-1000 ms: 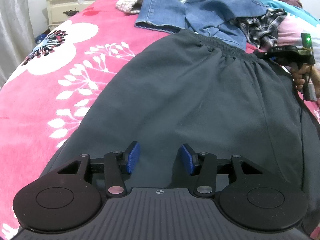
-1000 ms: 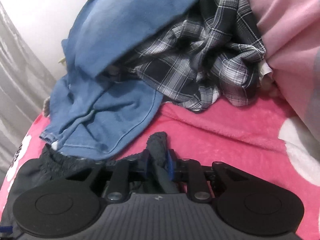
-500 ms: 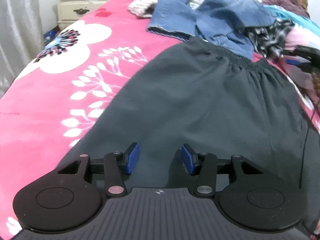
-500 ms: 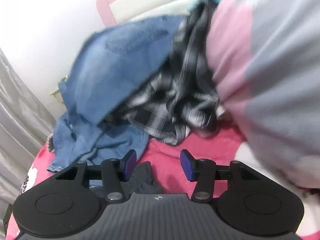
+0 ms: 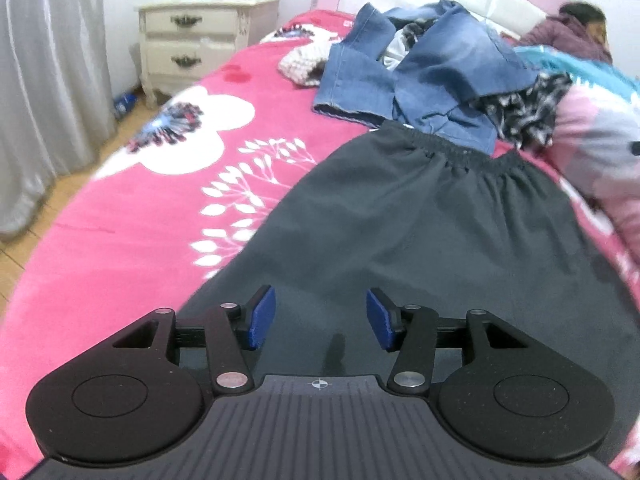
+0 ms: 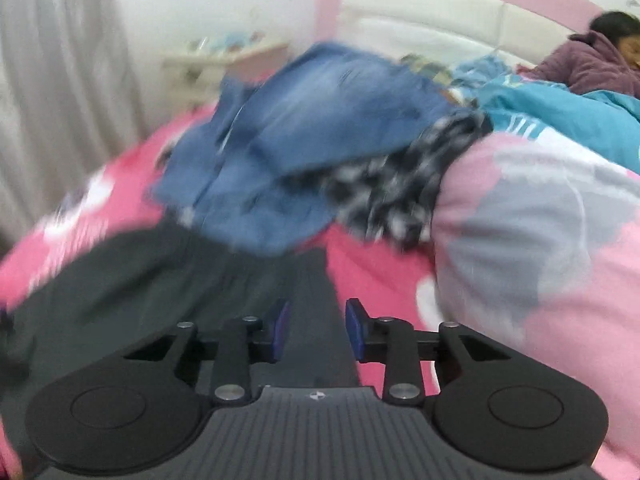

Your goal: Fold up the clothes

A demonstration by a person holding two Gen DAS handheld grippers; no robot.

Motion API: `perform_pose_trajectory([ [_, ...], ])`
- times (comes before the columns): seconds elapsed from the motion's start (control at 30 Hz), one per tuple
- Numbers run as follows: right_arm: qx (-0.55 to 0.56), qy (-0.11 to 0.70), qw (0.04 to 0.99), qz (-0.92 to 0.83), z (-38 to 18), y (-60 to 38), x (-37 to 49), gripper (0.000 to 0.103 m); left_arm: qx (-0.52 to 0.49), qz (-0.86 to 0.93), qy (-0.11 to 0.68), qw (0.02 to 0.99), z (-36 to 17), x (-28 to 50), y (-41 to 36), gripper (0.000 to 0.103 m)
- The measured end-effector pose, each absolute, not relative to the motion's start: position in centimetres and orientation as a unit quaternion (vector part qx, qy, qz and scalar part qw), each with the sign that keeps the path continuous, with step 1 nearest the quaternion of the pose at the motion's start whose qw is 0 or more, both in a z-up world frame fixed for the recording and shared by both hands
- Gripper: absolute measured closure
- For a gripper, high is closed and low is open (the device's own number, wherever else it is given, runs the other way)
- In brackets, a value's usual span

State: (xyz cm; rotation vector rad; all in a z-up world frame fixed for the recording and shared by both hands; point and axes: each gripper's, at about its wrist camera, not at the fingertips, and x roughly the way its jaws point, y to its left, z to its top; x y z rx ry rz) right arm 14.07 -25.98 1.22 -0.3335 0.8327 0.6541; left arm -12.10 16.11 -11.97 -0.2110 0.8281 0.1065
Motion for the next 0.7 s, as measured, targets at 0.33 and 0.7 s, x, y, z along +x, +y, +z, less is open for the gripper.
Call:
perform_pose_trajectory([
  [0.33, -0.131, 0.443, 0.837, 0.293, -7.8, -31.7, 0.9, 0.079, -0.105, -0.123, 0.407, 0.899, -10.8, -12.3, 7.8, 0.052],
  [0.7, -0.176, 0.535, 0.801, 0.204, -14.3, -39.3, -2.5, 0.080, -0.014, -0.375, 0.476, 0.795, -14.3, -11.5, -7.1, 0.051],
])
